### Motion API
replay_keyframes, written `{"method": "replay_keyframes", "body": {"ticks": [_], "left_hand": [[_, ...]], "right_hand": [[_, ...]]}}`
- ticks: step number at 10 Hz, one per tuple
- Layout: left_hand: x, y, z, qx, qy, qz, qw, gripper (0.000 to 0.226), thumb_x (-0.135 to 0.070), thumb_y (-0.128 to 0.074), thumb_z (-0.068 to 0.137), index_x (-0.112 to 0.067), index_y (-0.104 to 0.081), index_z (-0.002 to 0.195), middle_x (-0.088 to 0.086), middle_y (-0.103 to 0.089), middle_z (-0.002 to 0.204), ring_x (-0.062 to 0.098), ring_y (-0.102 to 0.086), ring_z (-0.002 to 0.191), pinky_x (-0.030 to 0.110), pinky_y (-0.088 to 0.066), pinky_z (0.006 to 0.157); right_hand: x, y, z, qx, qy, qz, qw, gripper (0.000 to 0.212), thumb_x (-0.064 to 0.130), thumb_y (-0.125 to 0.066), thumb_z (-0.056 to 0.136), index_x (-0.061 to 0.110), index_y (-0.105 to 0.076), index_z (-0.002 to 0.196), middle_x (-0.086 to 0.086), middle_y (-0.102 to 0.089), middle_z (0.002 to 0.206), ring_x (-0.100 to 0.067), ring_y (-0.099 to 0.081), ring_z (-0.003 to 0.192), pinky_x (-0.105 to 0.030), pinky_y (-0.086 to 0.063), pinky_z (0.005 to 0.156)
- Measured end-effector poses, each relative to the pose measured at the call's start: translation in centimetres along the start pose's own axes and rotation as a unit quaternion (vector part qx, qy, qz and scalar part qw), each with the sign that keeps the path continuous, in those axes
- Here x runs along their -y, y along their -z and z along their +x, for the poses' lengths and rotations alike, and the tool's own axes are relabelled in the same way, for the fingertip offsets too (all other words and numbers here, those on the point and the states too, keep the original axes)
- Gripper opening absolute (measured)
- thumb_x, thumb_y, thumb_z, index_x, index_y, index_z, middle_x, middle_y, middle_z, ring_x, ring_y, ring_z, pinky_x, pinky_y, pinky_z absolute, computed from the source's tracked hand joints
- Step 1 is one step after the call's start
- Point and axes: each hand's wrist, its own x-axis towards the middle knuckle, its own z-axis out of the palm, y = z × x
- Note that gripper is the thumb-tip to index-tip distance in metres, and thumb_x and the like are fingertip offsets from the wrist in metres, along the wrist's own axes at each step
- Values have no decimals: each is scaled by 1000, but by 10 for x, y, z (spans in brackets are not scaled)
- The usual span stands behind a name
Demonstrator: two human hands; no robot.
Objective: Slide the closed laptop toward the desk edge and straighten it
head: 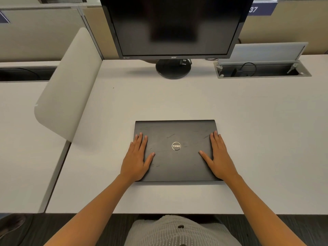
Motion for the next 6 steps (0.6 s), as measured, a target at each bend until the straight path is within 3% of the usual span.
{"method": "replay_keyframes", "body": {"ticks": [3,5,6], "left_hand": [[-1,4,3,1,-4,25,1000,72,-50,-38,103,-15,-13,162,1,-5,170,15,4,156,33,2,126],[-10,20,31,-25,-32,27,999,70,-49,-36,104,-14,-15,161,1,-8,170,15,3,156,31,10,124],[-20,30,54,-43,-46,46,997,71,-51,-33,104,-16,-12,162,0,-4,170,14,7,155,32,11,124]], "right_hand": [[1,2,1,11,-21,24,999,90,59,-48,93,19,-4,160,9,5,167,-12,3,154,-27,-5,119],[16,5,20,-48,-16,-11,999,79,54,-48,96,12,-22,158,-2,-11,167,-19,-8,154,-36,-12,122],[29,9,37,-57,1,-3,998,78,53,-48,97,13,-21,158,-2,-12,167,-18,-7,154,-35,-11,122]]}}
